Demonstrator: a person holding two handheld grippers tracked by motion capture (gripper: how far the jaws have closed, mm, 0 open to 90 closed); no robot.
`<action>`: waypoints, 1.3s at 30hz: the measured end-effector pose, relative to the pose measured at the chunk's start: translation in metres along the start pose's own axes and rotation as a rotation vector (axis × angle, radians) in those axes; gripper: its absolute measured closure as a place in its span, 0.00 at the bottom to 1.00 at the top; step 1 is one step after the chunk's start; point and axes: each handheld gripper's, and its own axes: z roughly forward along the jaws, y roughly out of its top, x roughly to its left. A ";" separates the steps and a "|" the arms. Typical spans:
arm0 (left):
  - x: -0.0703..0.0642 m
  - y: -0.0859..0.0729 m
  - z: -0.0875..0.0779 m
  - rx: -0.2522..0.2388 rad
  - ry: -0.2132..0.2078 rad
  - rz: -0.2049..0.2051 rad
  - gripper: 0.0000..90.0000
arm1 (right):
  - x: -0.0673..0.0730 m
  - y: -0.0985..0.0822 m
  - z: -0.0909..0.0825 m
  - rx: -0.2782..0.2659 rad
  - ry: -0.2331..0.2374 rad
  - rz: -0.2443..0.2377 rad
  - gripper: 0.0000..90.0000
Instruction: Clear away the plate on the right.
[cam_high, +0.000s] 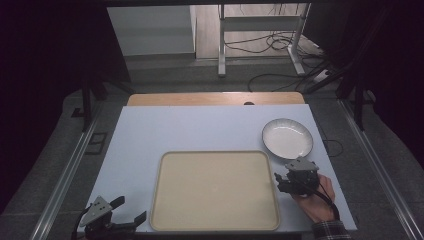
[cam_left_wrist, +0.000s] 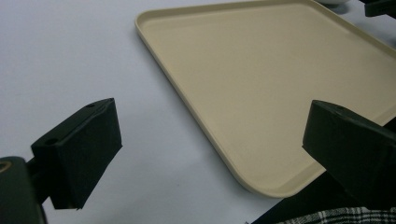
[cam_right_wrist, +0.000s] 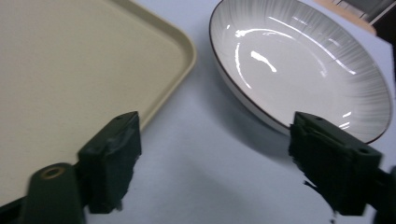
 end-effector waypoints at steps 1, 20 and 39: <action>0.000 0.000 0.000 0.000 0.000 0.000 0.05 | 0.000 0.002 0.001 0.006 -0.024 -0.037 0.30; 0.000 0.000 0.000 -0.002 0.000 -0.006 0.05 | 0.005 0.010 0.019 0.070 -0.146 -0.286 0.37; 0.000 0.000 0.000 -0.002 0.000 -0.006 0.05 | 0.014 0.012 0.035 0.098 -0.249 -0.514 0.49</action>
